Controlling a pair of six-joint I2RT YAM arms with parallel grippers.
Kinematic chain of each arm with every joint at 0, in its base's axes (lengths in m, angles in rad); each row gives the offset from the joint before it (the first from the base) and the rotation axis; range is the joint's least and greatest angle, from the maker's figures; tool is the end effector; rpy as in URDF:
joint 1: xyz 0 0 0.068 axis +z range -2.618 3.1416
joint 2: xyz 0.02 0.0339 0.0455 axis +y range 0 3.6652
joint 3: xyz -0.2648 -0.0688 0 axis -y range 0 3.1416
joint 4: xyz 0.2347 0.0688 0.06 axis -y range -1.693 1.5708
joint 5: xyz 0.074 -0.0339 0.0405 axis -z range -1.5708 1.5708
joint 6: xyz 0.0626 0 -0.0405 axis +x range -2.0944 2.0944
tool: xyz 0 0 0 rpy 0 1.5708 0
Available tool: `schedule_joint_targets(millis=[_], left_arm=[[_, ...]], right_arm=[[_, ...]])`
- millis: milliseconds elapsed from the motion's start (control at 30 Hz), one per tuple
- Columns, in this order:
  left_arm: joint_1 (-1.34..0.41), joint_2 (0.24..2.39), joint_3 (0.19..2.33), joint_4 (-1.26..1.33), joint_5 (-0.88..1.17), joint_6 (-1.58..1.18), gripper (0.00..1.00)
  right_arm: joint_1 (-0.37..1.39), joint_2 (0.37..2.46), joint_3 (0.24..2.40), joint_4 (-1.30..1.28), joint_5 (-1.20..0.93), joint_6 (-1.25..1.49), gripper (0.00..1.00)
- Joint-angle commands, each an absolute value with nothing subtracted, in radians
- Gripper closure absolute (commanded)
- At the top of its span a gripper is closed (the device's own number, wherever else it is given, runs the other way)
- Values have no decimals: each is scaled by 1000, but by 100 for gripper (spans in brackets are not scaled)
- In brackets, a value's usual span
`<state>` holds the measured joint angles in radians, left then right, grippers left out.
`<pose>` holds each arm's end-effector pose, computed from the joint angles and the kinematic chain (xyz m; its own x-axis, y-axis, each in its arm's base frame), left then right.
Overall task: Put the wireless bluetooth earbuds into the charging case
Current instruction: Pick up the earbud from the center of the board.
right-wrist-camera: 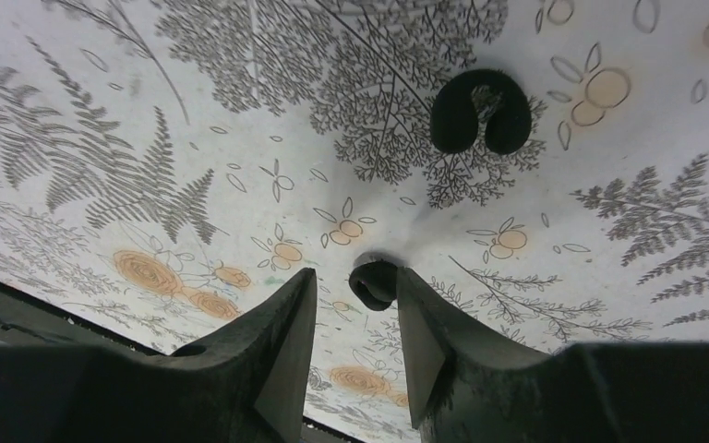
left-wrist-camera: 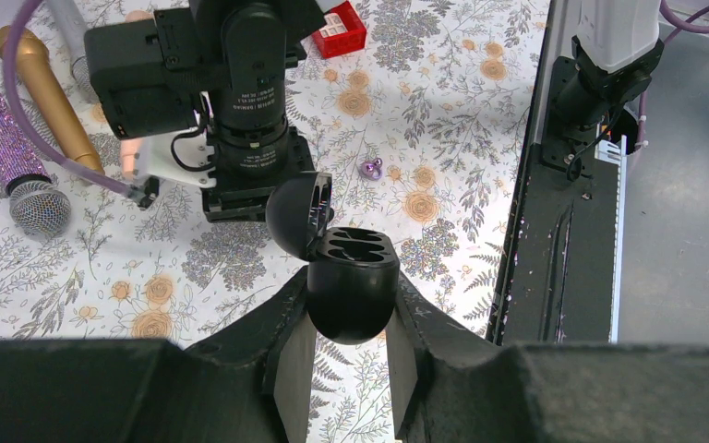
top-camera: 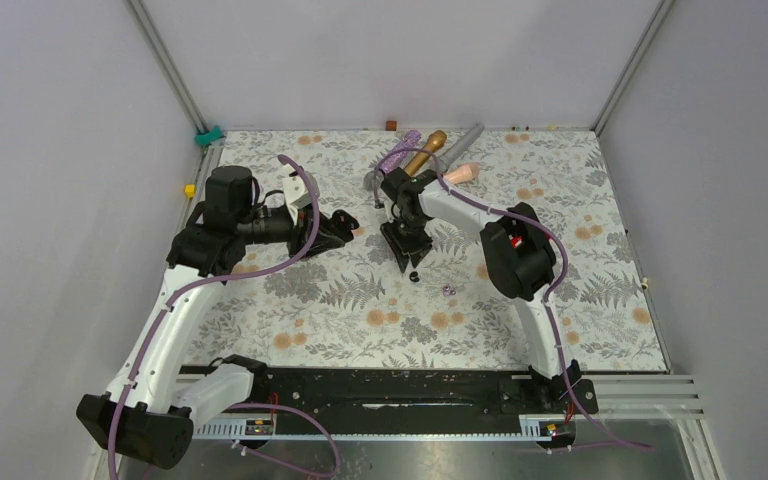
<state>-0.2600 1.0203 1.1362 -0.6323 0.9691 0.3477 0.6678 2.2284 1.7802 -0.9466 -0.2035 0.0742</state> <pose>0.1827 -0.1020 0.3719 -0.1630 0.2429 -0.9563 0.9507 0.2978 -0.0864 0.3401 0.2843 0.1422 -0.8179 -0.5526 -0.1599 -0.5752 0.7902 0.2114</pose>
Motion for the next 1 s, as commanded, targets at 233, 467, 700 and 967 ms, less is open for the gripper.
schedule_joint_targets(millis=[233,467,700,967], left_arm=[[-249,995,1134,-575,992,346,100],[-248,1001,1134,-576,994,350,100],[-247,1002,1134,-575,993,351,100],[-248,1002,1136,-575,994,351,100]], right_arm=[[673,2271,1953,-912,-122,51,54],[674,2319,2012,-921,-217,84,54],[674,2374,2080,-956,-169,91,54],[674,2381,2077,-965,-102,88,54]])
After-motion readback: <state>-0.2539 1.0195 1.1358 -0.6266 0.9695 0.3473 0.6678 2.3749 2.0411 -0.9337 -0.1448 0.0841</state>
